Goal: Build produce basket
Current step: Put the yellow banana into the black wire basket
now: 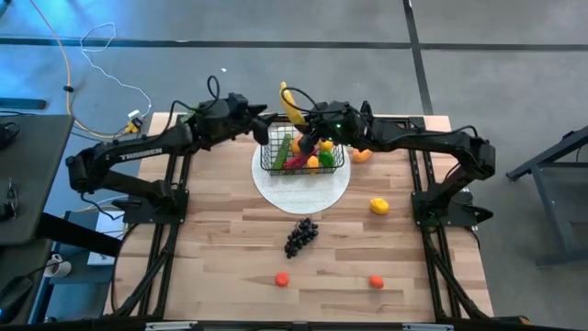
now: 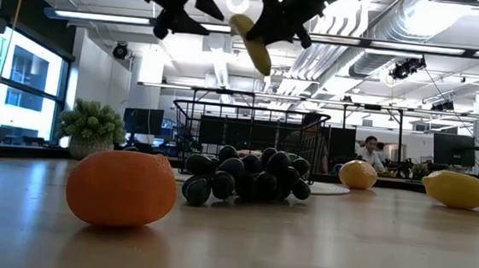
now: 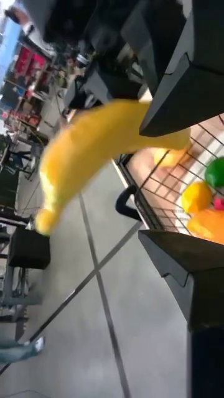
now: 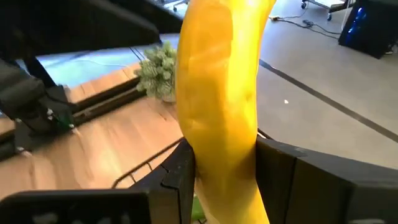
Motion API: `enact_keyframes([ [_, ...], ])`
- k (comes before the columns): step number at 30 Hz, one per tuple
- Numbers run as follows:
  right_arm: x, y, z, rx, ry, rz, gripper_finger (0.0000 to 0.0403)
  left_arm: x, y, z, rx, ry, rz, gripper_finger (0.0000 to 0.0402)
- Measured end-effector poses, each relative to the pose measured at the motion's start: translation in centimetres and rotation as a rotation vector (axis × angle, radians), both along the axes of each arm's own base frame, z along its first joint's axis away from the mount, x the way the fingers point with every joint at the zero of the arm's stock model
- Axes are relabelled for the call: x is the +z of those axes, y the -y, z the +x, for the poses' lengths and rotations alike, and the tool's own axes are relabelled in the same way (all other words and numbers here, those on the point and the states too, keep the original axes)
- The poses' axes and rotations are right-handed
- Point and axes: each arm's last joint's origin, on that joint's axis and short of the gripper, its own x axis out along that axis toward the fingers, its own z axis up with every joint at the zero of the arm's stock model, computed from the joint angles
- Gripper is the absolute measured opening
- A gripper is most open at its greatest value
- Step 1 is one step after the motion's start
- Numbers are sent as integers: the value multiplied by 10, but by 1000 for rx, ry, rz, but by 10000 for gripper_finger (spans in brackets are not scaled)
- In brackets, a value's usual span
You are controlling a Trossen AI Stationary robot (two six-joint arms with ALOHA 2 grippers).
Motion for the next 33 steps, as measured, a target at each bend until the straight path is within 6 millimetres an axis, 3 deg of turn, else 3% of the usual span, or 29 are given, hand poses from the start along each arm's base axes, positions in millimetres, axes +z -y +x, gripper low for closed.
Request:
enact_keyframes([
  [11, -46, 7, 26, -35, -98, 71, 105, 4, 13, -24, 28, -126, -11, 245],
  [23, -97, 16, 56, -71, -104, 128, 105, -3, 14, -27, 25, -214, -30, 245],
  [33, -124, 19, 66, -80, -128, 143, 105, -3, 14, -27, 20, -226, -17, 245],
])
